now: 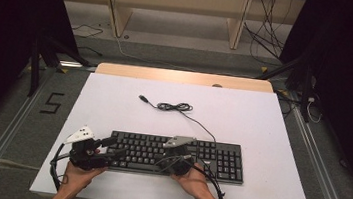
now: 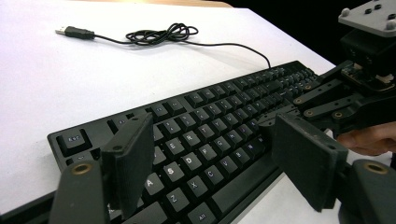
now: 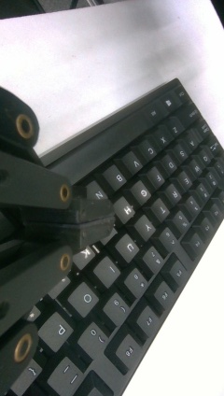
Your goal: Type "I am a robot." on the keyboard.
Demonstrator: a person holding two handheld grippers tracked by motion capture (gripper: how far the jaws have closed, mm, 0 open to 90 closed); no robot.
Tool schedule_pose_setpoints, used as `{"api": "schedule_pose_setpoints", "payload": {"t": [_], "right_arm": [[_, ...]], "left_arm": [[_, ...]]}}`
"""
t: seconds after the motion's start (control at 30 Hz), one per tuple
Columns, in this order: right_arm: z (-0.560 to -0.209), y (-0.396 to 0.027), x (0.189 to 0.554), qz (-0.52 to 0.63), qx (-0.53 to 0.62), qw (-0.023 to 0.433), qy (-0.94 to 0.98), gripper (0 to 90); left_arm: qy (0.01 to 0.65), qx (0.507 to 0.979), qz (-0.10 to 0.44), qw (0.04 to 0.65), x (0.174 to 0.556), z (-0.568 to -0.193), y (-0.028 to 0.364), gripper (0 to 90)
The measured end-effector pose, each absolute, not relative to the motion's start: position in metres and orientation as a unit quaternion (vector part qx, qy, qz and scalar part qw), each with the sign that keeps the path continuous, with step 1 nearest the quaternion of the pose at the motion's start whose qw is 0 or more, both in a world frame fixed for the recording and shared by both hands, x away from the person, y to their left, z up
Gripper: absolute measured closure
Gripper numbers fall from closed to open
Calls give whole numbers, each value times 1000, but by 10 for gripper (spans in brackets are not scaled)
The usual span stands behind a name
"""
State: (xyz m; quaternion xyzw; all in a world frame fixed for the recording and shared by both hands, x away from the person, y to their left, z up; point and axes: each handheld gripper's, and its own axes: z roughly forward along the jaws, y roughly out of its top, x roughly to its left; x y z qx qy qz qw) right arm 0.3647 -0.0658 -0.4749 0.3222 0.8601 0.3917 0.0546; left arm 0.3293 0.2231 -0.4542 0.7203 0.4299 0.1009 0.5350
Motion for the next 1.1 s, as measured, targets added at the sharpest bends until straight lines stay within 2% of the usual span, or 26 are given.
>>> {"api": "schedule_pose_setpoints", "payload": {"t": [0.7, 0.93, 1.1], "right_arm": [[-479, -65, 363, 385, 327, 59, 861, 895], [-468, -75, 363, 423, 335, 54, 840, 815], [-459, -86, 360, 457, 336, 48, 822, 695]], "left_arm": [[430, 720, 104, 536, 329, -454, 224, 293], [430, 718, 105, 537, 329, -454, 225, 293], [429, 717, 107, 539, 329, -454, 226, 292]]}}
